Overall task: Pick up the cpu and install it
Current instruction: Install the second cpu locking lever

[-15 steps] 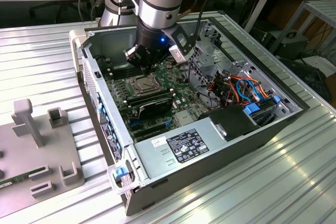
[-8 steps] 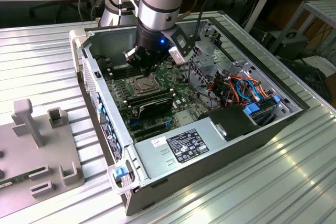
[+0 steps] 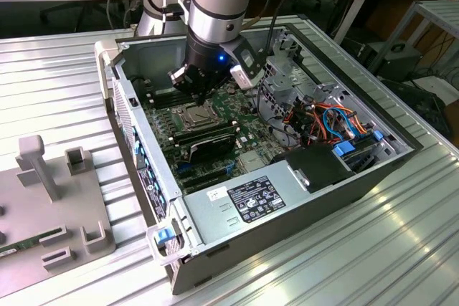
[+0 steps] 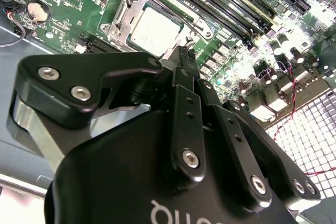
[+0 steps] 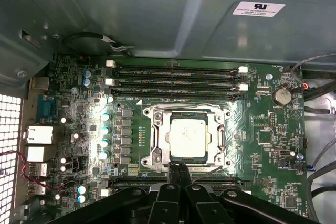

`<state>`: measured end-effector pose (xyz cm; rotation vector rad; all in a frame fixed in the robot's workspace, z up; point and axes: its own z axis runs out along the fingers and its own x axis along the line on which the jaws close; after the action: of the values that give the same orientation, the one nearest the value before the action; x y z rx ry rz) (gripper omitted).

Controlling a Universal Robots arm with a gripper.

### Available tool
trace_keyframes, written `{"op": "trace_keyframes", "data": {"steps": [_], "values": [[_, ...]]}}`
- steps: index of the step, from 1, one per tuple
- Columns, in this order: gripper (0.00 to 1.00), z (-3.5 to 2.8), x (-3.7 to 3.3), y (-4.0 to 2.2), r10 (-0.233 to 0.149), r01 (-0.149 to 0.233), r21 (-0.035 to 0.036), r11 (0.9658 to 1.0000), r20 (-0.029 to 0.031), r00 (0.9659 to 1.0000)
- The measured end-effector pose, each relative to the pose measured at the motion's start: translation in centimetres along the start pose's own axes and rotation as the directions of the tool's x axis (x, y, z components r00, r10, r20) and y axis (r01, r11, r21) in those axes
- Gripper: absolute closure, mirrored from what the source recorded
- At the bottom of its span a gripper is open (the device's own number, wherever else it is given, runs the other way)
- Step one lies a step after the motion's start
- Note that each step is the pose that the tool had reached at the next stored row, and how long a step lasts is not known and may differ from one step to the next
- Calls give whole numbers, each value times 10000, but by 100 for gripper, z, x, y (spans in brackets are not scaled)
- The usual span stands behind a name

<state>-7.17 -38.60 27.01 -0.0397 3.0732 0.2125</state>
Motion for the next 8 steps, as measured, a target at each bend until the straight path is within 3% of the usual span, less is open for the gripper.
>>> {"op": "trace_keyframes", "data": {"steps": [8], "values": [[89,1,0,-10,0,0,-2,10000,1,10000]]}}
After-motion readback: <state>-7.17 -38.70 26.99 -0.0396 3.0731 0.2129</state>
